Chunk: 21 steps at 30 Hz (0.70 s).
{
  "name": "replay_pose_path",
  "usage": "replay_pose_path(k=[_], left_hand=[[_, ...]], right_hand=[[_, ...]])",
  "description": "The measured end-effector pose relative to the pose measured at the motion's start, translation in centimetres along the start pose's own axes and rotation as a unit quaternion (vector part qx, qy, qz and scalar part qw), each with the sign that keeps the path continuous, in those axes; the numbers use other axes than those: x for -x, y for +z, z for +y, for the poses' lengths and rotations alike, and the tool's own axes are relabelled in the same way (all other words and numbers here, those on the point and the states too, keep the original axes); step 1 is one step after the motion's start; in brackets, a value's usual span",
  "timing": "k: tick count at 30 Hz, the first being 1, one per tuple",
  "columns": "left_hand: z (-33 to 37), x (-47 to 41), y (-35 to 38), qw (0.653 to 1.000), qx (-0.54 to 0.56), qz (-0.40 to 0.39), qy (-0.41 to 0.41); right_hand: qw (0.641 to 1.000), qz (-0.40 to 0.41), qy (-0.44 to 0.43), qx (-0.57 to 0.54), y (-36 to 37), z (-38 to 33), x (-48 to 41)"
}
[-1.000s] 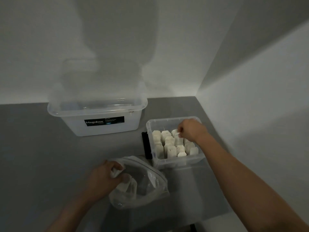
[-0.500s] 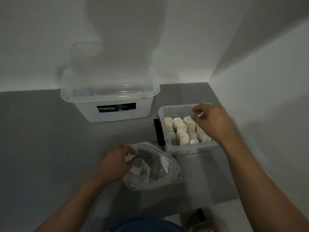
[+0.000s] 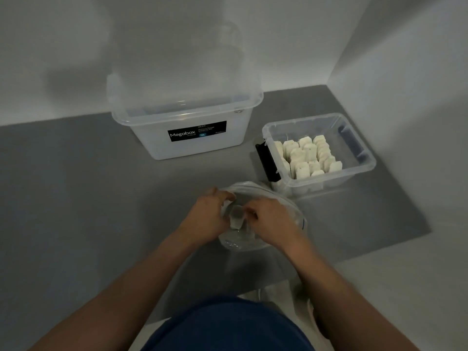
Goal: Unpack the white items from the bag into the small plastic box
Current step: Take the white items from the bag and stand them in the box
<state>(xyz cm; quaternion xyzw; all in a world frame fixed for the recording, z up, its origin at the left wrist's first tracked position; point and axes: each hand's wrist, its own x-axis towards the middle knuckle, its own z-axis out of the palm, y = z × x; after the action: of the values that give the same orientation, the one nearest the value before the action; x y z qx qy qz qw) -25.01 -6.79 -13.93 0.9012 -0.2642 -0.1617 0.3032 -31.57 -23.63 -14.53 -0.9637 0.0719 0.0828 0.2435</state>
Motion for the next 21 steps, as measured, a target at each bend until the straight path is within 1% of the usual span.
replay_pose_path(k=[3, 6, 10, 16, 21], left_hand=[[-0.2, 0.4, 0.0, 1.000, 0.002, -0.007, 0.028], [-0.3, 0.7, 0.1, 0.998, -0.008, 0.006, 0.058], [-0.3, 1.0, 0.0, 0.998, 0.002, 0.000, 0.057], [-0.7, 1.2, -0.2, 0.999, 0.011, -0.003, 0.042], [-0.6, 0.9, -0.8, 1.000, 0.002, -0.023, 0.007]], right_hand=[[0.999, -0.008, -0.013, 0.046, 1.9, -0.7, -0.8], [0.997, 0.023, -0.002, 0.068, 3.0, -0.8, -1.4], [0.997, 0.010, 0.017, 0.080, 3.6, -0.4, -1.9], [0.998, 0.027, 0.054, -0.008, 2.8, -0.9, -0.9], [0.995, -0.005, 0.031, -0.093, 0.8, -0.5, -0.2]])
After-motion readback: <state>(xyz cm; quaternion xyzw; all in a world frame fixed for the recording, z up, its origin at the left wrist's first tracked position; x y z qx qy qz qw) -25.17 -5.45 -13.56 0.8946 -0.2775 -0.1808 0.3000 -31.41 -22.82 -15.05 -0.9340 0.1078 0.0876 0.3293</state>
